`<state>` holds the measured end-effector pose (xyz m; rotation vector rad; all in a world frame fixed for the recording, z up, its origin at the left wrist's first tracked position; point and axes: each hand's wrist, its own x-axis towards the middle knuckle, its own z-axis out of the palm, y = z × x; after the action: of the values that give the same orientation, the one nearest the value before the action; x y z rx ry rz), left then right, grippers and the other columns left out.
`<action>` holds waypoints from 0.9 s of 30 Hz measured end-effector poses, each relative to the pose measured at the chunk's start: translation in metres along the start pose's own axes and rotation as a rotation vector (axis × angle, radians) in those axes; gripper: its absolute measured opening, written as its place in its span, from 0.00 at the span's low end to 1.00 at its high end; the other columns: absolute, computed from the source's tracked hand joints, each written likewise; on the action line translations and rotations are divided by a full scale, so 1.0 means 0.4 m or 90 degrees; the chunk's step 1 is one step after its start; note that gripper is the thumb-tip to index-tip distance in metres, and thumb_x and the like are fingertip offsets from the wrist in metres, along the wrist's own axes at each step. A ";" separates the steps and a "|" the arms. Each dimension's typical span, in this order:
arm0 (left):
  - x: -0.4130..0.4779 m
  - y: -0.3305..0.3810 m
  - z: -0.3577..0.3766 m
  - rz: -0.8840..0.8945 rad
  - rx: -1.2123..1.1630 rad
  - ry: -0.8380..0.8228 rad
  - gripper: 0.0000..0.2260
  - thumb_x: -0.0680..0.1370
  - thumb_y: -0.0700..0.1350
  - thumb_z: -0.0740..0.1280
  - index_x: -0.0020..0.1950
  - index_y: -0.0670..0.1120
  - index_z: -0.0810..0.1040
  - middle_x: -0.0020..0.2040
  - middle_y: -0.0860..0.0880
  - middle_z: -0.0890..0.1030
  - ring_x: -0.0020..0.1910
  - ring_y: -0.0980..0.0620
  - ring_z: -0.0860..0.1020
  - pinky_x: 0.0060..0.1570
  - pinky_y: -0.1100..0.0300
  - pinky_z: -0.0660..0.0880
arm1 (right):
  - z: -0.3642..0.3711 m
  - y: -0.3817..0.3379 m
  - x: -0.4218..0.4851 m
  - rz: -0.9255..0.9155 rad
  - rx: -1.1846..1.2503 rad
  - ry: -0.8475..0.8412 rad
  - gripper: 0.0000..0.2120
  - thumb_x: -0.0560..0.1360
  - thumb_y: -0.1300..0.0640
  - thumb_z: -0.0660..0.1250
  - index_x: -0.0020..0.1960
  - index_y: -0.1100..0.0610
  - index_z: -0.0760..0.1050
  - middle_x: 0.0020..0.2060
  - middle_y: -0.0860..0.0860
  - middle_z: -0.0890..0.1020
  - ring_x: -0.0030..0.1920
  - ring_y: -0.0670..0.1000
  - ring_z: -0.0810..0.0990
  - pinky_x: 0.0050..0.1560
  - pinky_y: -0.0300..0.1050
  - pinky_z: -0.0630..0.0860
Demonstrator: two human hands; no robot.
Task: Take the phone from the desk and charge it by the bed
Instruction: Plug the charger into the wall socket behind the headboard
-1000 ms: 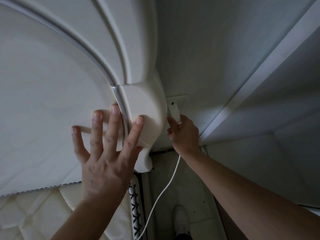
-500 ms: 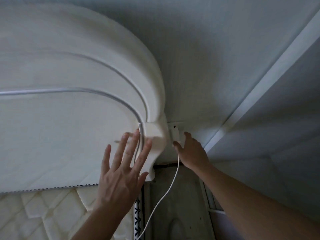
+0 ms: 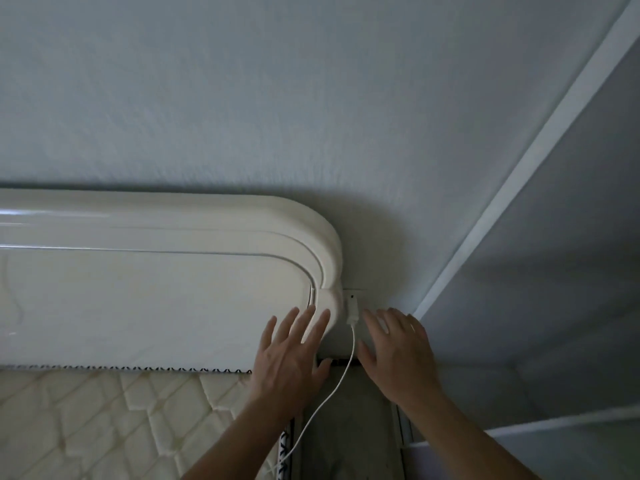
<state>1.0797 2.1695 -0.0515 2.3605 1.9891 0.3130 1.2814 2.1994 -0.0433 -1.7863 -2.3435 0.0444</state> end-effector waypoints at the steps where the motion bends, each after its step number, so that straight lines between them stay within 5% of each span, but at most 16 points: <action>1: -0.012 0.007 -0.020 -0.005 -0.006 0.004 0.36 0.72 0.62 0.66 0.78 0.56 0.60 0.74 0.50 0.71 0.73 0.46 0.69 0.71 0.45 0.65 | -0.027 -0.011 -0.014 -0.005 -0.003 0.001 0.25 0.75 0.43 0.61 0.69 0.51 0.70 0.60 0.52 0.79 0.64 0.54 0.75 0.66 0.57 0.71; 16: -0.174 -0.037 -0.157 -0.095 -0.018 0.081 0.29 0.75 0.61 0.59 0.75 0.54 0.67 0.71 0.50 0.74 0.71 0.46 0.71 0.70 0.45 0.68 | -0.190 -0.168 -0.112 -0.063 -0.008 0.047 0.26 0.76 0.45 0.58 0.70 0.56 0.70 0.60 0.55 0.79 0.59 0.56 0.77 0.59 0.54 0.74; 27: -0.497 -0.220 -0.214 -0.420 0.013 0.104 0.29 0.74 0.62 0.57 0.74 0.54 0.67 0.71 0.51 0.74 0.71 0.47 0.70 0.70 0.45 0.67 | -0.100 -0.527 -0.074 -0.345 0.065 0.007 0.25 0.74 0.47 0.65 0.68 0.55 0.72 0.60 0.57 0.80 0.62 0.58 0.77 0.62 0.57 0.74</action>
<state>0.9477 1.9818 -0.0072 1.5833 2.6931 0.4526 1.0950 2.1101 0.0216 -1.0549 -2.6744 0.0726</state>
